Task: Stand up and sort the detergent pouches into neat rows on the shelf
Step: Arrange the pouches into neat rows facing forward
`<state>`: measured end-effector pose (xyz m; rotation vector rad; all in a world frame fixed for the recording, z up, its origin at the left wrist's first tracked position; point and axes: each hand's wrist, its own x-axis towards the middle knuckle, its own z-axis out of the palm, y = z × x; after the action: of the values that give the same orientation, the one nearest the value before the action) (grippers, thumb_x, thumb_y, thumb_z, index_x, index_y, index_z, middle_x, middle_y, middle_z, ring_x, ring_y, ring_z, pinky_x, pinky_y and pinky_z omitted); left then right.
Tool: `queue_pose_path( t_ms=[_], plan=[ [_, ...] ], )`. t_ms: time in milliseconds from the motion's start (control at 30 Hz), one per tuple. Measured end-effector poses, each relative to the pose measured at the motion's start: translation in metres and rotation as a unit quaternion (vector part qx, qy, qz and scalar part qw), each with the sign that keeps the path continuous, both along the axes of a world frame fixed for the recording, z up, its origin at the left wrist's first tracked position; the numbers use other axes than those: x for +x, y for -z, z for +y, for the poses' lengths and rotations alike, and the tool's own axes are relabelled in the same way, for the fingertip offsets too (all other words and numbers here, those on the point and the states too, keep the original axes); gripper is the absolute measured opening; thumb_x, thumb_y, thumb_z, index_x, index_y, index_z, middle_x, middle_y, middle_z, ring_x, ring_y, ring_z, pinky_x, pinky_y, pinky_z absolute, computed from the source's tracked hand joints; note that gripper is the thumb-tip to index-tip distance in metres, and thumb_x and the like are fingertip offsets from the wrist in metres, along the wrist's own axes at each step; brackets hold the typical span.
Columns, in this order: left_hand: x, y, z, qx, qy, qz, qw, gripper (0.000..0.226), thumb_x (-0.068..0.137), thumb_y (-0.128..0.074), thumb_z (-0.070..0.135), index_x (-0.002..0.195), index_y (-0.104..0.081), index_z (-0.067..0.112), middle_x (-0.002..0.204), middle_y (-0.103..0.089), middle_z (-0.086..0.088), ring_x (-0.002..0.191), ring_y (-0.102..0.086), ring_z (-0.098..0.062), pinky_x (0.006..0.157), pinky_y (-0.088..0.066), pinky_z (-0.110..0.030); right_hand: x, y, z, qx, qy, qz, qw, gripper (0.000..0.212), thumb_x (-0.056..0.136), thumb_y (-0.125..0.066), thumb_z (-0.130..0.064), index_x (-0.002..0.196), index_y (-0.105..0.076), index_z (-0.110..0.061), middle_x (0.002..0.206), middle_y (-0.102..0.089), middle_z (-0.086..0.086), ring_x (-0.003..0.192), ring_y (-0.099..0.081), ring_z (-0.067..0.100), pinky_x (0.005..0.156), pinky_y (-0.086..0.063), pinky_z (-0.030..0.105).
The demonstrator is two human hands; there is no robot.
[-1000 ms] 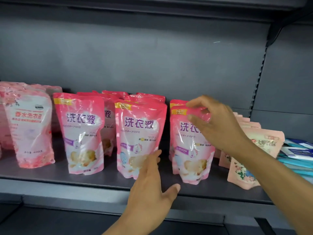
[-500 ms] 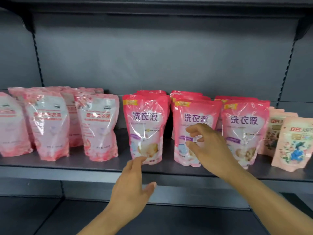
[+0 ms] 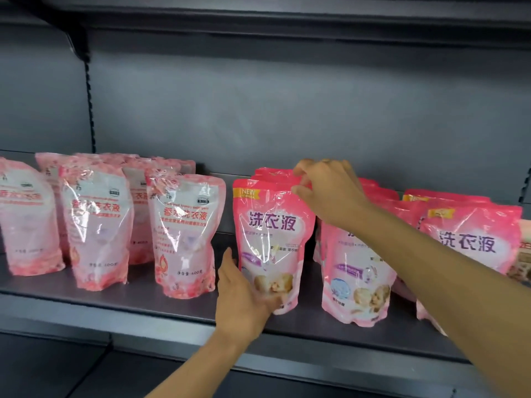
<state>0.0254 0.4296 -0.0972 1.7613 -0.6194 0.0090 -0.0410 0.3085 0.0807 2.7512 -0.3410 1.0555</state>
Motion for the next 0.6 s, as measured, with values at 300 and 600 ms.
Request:
queue_pose_path(
  t_ms=[300,600],
  plan=[
    [-0.003,0.008,-0.019,0.111,-0.092,-0.046,0.989,0.106,0.045,-0.077,0.059,0.125,-0.014,0.029,0.115,-0.053,0.008,0.09,-0.064,-0.024,0.076,-0.053,-0.037,0.012,-0.006,-0.016,0.065,-0.056,0.051,0.995,0.024,0.088,-0.049,-0.012,0.069,-0.063,-0.007,0.066,-0.061,0.006,0.071,-0.053,0.029,0.079,-0.046,0.035],
    [-0.002,0.011,-0.017,0.148,-0.101,-0.079,0.981,0.094,0.049,-0.079,0.057,0.113,-0.015,0.029,0.107,-0.052,0.01,0.087,-0.062,-0.022,0.071,-0.051,-0.033,0.007,0.001,-0.02,0.059,-0.071,0.036,0.995,0.033,0.091,-0.049,-0.011,0.06,-0.048,-0.023,0.054,-0.044,-0.012,0.066,-0.045,0.023,0.082,-0.041,0.035]
  ],
)
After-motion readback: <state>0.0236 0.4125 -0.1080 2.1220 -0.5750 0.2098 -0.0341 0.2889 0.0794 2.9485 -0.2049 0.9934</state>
